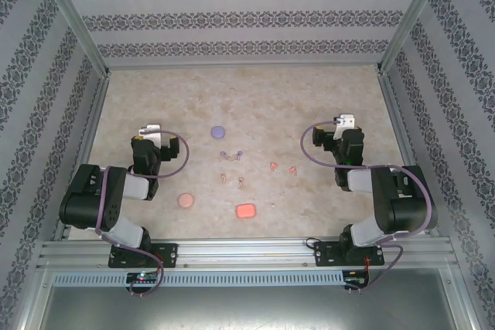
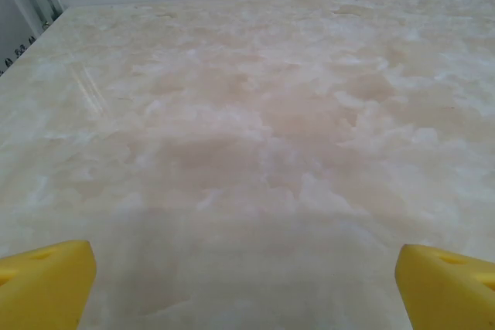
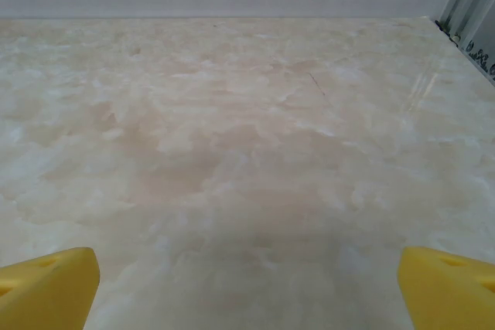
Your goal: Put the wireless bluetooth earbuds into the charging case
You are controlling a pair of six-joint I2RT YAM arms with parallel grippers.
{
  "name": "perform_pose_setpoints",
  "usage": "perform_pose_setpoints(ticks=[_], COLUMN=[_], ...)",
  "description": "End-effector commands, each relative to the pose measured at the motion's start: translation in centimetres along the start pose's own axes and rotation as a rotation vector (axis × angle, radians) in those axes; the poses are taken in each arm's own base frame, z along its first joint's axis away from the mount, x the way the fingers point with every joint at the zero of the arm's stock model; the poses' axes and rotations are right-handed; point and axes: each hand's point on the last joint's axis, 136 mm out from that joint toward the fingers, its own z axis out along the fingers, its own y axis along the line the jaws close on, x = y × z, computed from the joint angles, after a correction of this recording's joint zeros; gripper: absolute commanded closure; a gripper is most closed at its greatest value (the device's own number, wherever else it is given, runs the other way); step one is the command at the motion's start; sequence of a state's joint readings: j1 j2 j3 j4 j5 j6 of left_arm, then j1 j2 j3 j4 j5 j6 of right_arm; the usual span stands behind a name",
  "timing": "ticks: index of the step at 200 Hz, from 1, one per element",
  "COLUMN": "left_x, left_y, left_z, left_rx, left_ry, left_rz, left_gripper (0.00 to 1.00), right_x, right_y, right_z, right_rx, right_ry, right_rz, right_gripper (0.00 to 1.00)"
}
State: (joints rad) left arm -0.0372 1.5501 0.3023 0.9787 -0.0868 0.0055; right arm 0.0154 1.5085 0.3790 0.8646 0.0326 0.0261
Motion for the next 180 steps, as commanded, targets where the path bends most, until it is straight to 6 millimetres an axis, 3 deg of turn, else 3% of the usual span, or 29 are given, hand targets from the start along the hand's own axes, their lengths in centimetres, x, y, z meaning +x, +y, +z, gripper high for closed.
perform_pose_setpoints(ticks=[1, 34, 126, 180], left_x=[-1.2, -1.1, -1.0, -3.0], left_y=[-0.2, -1.1, -0.6, 1.3], left_z=[0.6, 1.4, 1.8, 0.8], left_rx=[0.014, 0.064, 0.082, -0.019], left_ry=[-0.014, 0.035, 0.056, 0.127], left_rz=[-0.007, 0.012, -0.022, -0.049], left_gripper=[0.01, 0.01, 0.00, 0.01], right_x=[-0.9, -1.0, -0.9, -3.2], right_y=[0.0, 0.0, 0.0, -0.8], right_z=[0.1, 0.1, 0.1, -1.7], right_rx=[0.004, 0.002, -0.003, 0.065], right_ry=[-0.031, -0.031, -0.028, 0.006], right_rz=[0.002, 0.003, 0.008, 0.035], right_gripper=[0.02, 0.02, 0.02, 0.02])
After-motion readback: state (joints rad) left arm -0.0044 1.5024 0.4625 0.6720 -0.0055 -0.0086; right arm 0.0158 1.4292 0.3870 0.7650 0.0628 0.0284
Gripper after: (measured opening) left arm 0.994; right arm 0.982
